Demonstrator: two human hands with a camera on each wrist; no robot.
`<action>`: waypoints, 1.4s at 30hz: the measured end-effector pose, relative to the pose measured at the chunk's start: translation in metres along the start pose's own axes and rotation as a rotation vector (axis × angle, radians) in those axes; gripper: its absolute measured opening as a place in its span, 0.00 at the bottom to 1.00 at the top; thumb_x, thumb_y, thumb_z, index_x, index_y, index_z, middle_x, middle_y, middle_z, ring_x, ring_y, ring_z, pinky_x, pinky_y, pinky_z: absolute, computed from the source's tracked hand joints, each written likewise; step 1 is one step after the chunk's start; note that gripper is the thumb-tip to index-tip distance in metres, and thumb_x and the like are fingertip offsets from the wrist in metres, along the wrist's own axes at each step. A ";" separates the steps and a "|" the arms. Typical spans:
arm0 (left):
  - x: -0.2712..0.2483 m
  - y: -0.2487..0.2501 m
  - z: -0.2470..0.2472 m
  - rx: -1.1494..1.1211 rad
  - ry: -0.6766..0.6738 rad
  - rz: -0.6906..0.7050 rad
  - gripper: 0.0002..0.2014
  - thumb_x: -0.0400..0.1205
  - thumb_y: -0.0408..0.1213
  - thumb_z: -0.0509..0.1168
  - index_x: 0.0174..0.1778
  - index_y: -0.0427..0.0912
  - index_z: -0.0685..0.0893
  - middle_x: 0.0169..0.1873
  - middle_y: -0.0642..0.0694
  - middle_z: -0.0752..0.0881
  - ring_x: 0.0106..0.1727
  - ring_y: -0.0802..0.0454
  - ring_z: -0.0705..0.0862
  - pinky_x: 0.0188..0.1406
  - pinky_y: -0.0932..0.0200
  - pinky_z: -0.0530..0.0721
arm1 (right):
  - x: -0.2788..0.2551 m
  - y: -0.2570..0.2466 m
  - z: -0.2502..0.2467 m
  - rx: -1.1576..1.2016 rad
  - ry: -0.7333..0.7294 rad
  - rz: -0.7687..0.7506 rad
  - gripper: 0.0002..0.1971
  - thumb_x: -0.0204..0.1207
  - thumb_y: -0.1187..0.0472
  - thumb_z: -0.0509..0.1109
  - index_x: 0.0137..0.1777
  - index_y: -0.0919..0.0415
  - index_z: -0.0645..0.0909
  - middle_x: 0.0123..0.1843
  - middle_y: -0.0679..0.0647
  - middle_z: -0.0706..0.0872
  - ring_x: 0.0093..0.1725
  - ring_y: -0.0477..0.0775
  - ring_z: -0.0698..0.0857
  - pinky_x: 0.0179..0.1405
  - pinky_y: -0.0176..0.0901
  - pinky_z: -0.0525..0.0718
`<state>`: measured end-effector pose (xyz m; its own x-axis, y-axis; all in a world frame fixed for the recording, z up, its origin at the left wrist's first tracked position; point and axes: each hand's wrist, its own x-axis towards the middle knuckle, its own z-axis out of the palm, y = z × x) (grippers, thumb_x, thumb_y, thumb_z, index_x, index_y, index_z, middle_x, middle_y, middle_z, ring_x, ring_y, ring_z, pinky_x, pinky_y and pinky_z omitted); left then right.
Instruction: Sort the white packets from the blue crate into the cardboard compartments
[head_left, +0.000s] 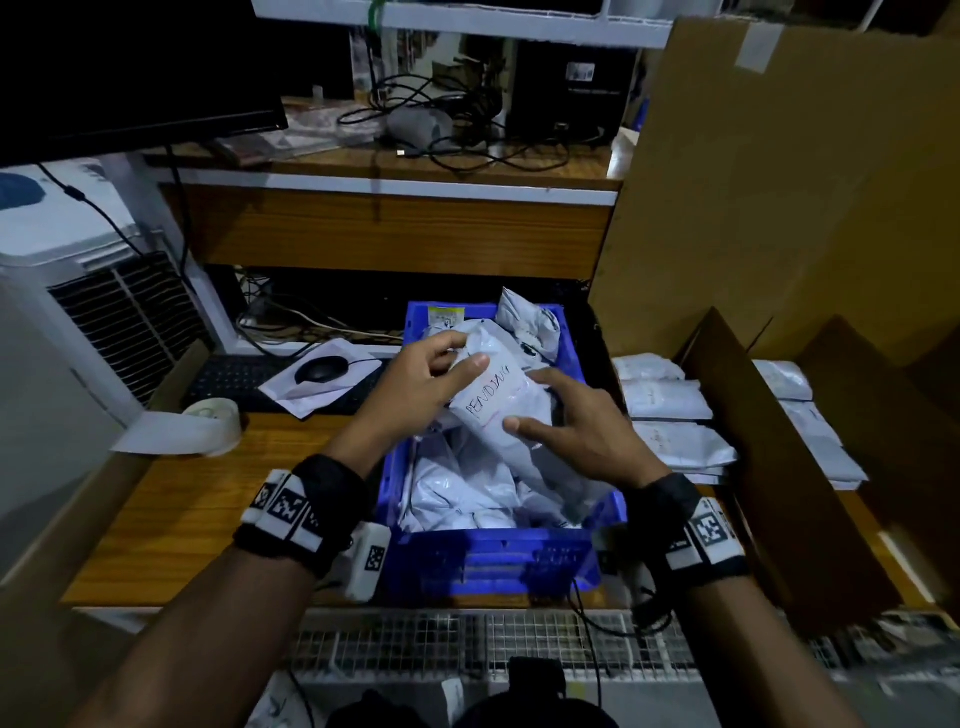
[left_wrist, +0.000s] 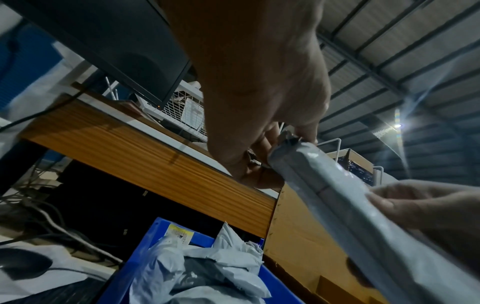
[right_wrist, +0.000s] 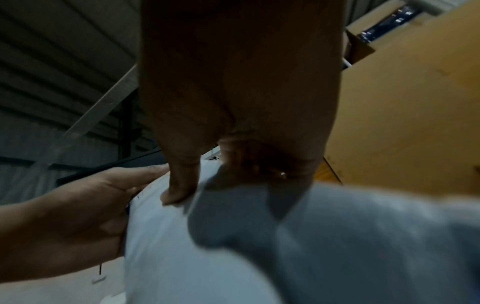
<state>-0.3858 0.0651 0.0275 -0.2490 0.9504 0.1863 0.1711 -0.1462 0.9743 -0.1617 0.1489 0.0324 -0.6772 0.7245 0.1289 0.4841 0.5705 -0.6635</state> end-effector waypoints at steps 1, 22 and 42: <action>0.003 0.001 -0.001 0.018 0.001 0.003 0.11 0.89 0.44 0.72 0.64 0.44 0.89 0.56 0.49 0.95 0.60 0.50 0.93 0.58 0.53 0.89 | 0.000 0.001 0.002 0.073 -0.026 -0.016 0.25 0.78 0.42 0.82 0.71 0.50 0.84 0.58 0.42 0.92 0.55 0.36 0.87 0.53 0.38 0.80; 0.051 -0.023 0.013 0.079 0.219 -0.171 0.09 0.86 0.43 0.75 0.43 0.44 0.94 0.36 0.52 0.92 0.35 0.56 0.84 0.40 0.57 0.81 | 0.004 0.052 0.040 0.636 -0.108 0.137 0.19 0.76 0.50 0.83 0.65 0.54 0.88 0.60 0.55 0.95 0.63 0.62 0.93 0.69 0.72 0.86; 0.139 -0.108 0.043 1.170 -0.106 -0.237 0.21 0.81 0.28 0.64 0.66 0.53 0.81 0.63 0.39 0.83 0.63 0.31 0.84 0.51 0.48 0.79 | 0.033 0.133 0.030 0.817 0.101 0.402 0.10 0.89 0.66 0.71 0.67 0.57 0.81 0.40 0.55 0.88 0.31 0.47 0.81 0.30 0.40 0.78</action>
<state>-0.3978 0.2250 -0.0570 -0.3210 0.9459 -0.0475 0.9083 0.3216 0.2676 -0.1365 0.2373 -0.0739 -0.4721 0.8617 -0.1861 0.1045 -0.1549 -0.9824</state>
